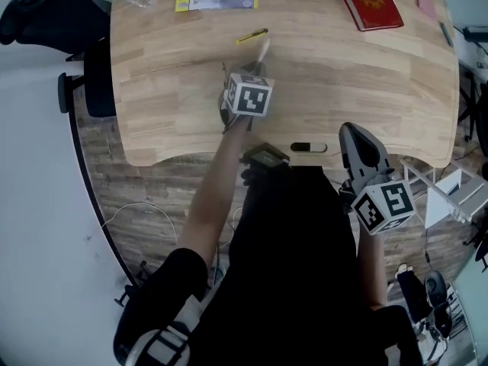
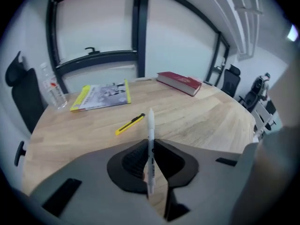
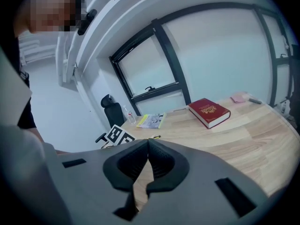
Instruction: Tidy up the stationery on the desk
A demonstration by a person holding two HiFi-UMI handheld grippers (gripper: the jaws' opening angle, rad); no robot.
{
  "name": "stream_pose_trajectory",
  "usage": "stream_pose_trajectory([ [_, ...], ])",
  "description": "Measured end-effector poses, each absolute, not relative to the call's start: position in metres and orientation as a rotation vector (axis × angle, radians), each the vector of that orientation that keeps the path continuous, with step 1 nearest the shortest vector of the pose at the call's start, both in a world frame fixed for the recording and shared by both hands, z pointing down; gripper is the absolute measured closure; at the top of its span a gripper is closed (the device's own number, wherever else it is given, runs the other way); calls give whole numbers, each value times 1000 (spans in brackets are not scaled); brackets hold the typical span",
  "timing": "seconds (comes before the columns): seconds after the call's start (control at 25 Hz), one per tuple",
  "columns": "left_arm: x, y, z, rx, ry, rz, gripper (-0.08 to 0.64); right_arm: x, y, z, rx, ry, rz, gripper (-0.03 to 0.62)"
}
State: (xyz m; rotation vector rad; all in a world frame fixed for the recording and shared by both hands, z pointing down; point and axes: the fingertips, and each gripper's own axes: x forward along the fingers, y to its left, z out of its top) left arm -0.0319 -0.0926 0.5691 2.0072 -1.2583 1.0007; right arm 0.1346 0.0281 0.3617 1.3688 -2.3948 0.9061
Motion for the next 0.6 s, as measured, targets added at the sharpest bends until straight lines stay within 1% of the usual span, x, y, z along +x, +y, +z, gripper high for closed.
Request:
stream_pose_trajectory([
  [0.28, -83, -66, 578, 1729, -1478, 896, 494, 126, 20, 366, 1202, -2454, 887, 572],
  [0.6, -95, -44, 608, 1535, -1518, 824, 494, 127, 16, 379, 1094, -2443, 893, 572],
])
